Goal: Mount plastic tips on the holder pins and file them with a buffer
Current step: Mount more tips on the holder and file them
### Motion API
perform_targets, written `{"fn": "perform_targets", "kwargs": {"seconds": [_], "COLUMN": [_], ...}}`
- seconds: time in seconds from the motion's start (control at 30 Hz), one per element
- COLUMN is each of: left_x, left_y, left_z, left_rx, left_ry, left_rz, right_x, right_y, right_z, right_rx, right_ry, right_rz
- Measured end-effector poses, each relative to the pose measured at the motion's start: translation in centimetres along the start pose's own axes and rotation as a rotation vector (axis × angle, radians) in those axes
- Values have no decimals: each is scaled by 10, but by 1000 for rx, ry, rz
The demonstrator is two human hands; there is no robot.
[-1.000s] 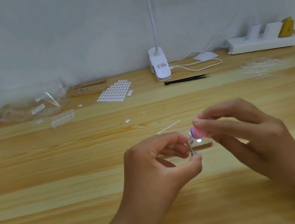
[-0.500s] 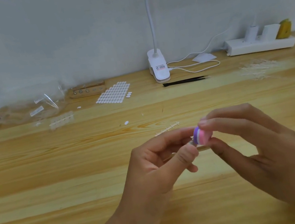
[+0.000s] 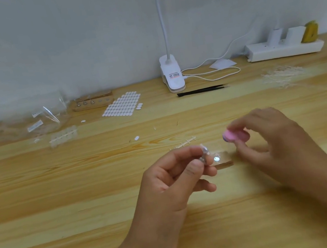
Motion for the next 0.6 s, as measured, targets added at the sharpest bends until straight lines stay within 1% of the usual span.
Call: {"fn": "perform_targets", "kwargs": {"seconds": [0.03, 0.07, 0.1, 0.17, 0.23, 0.3, 0.4, 0.43, 0.47, 0.57, 0.6], "left_x": [0, 0, -1, -1, -1, 0, 3, 4, 5, 13, 14], "left_y": [0, 0, 0, -1, -4, -6, -7, -5, -1, 20, 26], "left_z": [0, 0, 0, -1, -2, -4, -10, -12, -14, -21, -23], "left_rx": [3, 9, 20, 41, 49, 40, 5, -7, -2, 110, 94], "left_ry": [2, 6, 9, 14, 21, 33, 35, 21, -15, -261, -311], "left_rz": [-6, -13, -21, -42, -65, -80, -141, -212, -340, -984, -1141], "right_x": [9, 14, 12, -4, -26, -37, -36, -32, -27, -7, 0], "right_y": [-4, -5, -4, 0, 0, -1, 1, 3, 6, 6, 2], "right_z": [-1, 0, 0, -1, -1, -2, -9, -13, -16, -22, -21], "right_rx": [-98, -152, -149, -77, -91, -117, -125, -128, -125, -156, -179], "right_ry": [-88, -138, -125, -23, 82, 134, 90, 74, 62, 22, 11], "right_rz": [66, 82, 32, -214, -392, -445, -498, -506, -496, -426, -407]}}
Point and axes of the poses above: each hand's wrist, its own z-axis away from the middle knuckle, its own y-axis out of the back of the hand, x = y × z, the point moved 4 cm from there along -z, towards the middle knuckle, and after that the axes turned 14 degrees about -z, right-handed, at the moved point
